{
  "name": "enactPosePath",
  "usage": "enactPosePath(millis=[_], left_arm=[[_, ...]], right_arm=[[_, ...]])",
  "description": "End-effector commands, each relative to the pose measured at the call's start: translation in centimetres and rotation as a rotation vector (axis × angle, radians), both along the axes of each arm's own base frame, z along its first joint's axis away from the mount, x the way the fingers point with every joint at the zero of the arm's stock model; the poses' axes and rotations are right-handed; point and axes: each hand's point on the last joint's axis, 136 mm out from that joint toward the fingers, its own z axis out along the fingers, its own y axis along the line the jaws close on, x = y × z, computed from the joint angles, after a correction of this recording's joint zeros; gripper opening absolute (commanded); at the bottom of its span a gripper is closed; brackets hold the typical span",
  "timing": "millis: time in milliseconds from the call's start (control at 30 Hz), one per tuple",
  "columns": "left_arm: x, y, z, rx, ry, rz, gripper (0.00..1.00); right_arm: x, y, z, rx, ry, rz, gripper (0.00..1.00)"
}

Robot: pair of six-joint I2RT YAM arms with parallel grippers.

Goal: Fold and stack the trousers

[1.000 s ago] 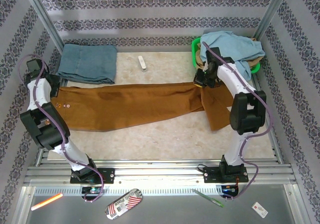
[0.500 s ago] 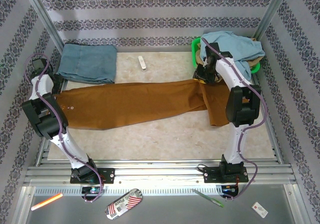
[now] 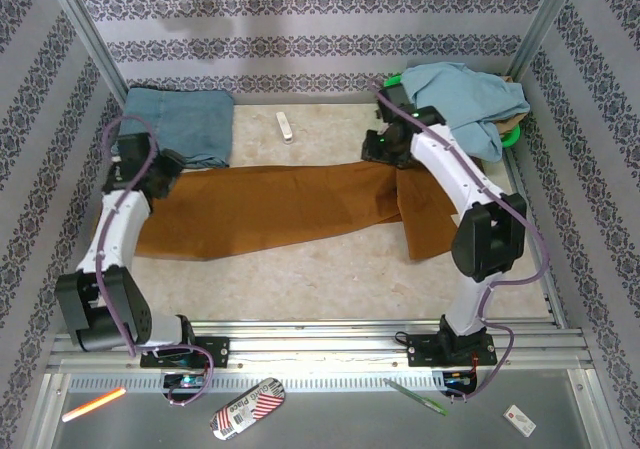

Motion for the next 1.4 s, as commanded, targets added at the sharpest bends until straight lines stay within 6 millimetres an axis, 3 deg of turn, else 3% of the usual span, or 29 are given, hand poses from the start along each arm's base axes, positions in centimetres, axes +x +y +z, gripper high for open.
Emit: enactPosePath(millis=[0, 100, 200, 300, 400, 533, 700, 933, 1067, 1133, 1267, 1367], left_arm=[[-1.4, -2.6, -3.2, 0.029, 0.054, -0.054, 0.56], [-2.3, -4.9, -6.4, 0.0, 0.098, -0.092, 0.55], [-3.5, -4.7, -9.8, -0.001, 0.143, -0.066, 0.53], [-5.3, -3.7, -12.4, 0.036, 0.216, -0.025, 0.51], [-7.0, -4.0, -14.5, 0.018, 0.259, -0.031, 0.47], [-9.9, -4.6, -15.7, -0.008, 0.297, -0.039, 0.42], [-13.5, -4.6, -14.6, 0.004, 0.296, -0.035, 0.41], [-16.1, -4.6, -12.1, 0.014, 0.233, -0.032, 0.41], [-14.9, -5.1, -10.4, -0.004, 0.188, -0.051, 0.41], [-13.7, -5.5, -9.2, -0.013, 0.158, -0.075, 0.41], [-10.9, -6.8, -6.9, 0.009, 0.092, -0.132, 0.43], [-9.3, -8.4, -6.9, -0.01, 0.072, -0.176, 0.44]], right_arm=[[-1.0, 3.7, -3.8, -0.007, 0.083, 0.069, 0.28], [-0.4, 5.2, -7.5, 0.003, 0.168, 0.081, 0.09], [0.4, 4.9, -10.5, -0.023, 0.23, 0.073, 0.01], [-0.2, 4.5, -12.7, -0.054, 0.3, 0.082, 0.0], [-2.3, 3.8, -14.5, -0.078, 0.359, 0.089, 0.0], [-4.9, 2.3, -15.4, -0.094, 0.386, 0.079, 0.0], [-7.0, 0.9, -15.3, -0.11, 0.401, 0.073, 0.0], [-11.7, 2.0, -15.0, -0.04, 0.464, 0.118, 0.02], [-12.2, 2.3, -12.0, 0.024, 0.424, 0.113, 0.05], [-12.0, 1.8, -9.7, 0.024, 0.373, 0.097, 0.18], [-13.0, -0.9, -6.7, -0.014, 0.292, 0.025, 0.33], [-14.9, -4.3, -6.6, -0.085, 0.28, -0.049, 0.46]])
